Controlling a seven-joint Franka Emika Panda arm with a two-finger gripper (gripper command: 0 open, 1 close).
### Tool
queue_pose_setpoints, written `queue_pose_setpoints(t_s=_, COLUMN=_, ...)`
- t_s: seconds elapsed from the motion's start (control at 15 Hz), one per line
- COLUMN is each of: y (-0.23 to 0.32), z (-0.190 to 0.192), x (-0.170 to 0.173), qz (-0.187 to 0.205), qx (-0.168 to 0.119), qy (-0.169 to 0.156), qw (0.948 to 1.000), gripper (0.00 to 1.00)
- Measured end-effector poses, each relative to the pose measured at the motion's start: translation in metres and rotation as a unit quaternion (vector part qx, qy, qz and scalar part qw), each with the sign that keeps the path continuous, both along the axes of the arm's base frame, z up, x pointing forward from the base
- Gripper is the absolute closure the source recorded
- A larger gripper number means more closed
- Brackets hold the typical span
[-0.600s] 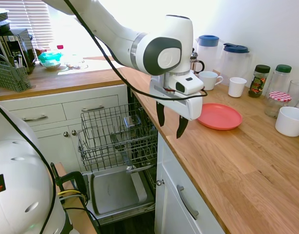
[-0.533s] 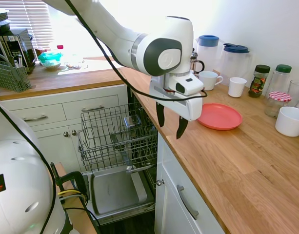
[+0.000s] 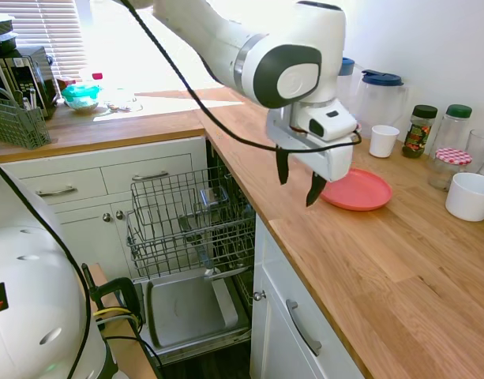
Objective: Put the plate in the dishwasher
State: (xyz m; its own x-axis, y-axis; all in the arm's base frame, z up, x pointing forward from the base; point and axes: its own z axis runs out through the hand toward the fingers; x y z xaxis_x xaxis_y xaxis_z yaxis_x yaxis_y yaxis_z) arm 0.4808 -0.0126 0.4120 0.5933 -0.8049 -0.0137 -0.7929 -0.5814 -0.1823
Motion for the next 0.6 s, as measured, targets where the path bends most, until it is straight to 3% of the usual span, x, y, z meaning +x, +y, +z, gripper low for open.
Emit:
queue_pose_setpoints(t_s=0.27, y=-0.036, z=-0.029, x=0.058, qz=-0.028, qx=0.057, qy=0.011, qw=0.9980, gripper=0.00)
queue_pose_setpoints(t_s=0.6, y=-0.080, z=-0.037, x=0.086, qz=-0.064, qx=0.101, qy=-0.005, qw=0.9928, gripper=0.00)
